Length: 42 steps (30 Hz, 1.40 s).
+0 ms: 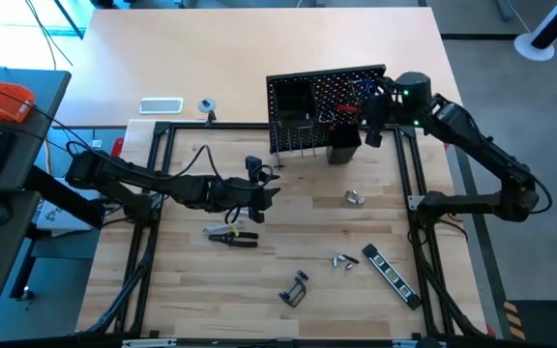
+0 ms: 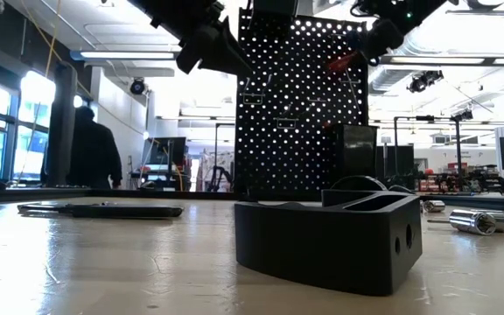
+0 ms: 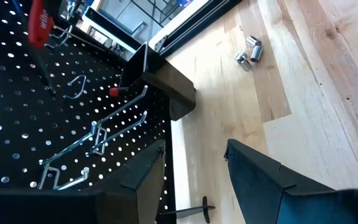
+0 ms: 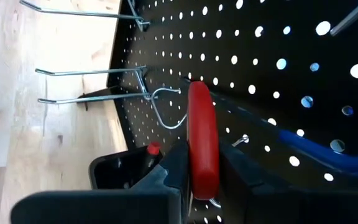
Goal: Hang tools onto peg board
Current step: Put the red allen wrench into the bottom black bin on the peg board, then hang the black crimping pliers on the peg board
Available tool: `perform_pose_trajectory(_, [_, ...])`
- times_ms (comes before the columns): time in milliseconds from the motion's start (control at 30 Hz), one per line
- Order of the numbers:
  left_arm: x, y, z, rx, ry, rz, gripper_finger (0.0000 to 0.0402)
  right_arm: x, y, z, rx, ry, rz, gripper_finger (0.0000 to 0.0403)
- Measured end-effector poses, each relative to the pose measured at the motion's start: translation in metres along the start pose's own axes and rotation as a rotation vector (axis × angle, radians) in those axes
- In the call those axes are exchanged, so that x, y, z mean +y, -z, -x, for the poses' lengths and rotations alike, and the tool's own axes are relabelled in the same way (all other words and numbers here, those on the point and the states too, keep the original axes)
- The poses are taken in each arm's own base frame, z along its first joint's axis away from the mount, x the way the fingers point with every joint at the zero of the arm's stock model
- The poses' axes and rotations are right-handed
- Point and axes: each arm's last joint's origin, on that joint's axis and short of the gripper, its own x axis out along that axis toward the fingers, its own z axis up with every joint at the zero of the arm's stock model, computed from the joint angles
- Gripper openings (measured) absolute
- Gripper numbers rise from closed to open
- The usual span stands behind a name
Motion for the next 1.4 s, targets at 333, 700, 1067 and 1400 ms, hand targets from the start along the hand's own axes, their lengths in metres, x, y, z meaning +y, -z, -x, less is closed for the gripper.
perform_pose_trajectory(333, [-0.0002, 0.0001, -0.0001, 0.000, 0.001, 0.008, 0.0166, -0.0003, 0.0022, -0.0002, 0.045, 0.032, -0.038, 0.0047])
perform_pose_trajectory(700, [-0.0002, 0.0001, -0.0001, 0.000, 0.002, 0.012, 0.0166, 0.0015, 0.0046, -0.0002, 0.074, 0.021, -0.062, 0.0051])
perform_pose_trajectory(1067, [-0.0003, 0.0000, 0.0000, 0.000, 0.002, 0.016, 0.0166, 0.0004, 0.0049, -0.0002, 0.095, 0.058, -0.094, 0.0101])
perform_pose_trajectory(1400, [-0.0024, 0.0040, 0.0001, 0.043, 0.010, 0.000, 0.0166, 0.0050, 0.0018, -0.0010, 0.083, 0.036, -0.107, 0.0103])
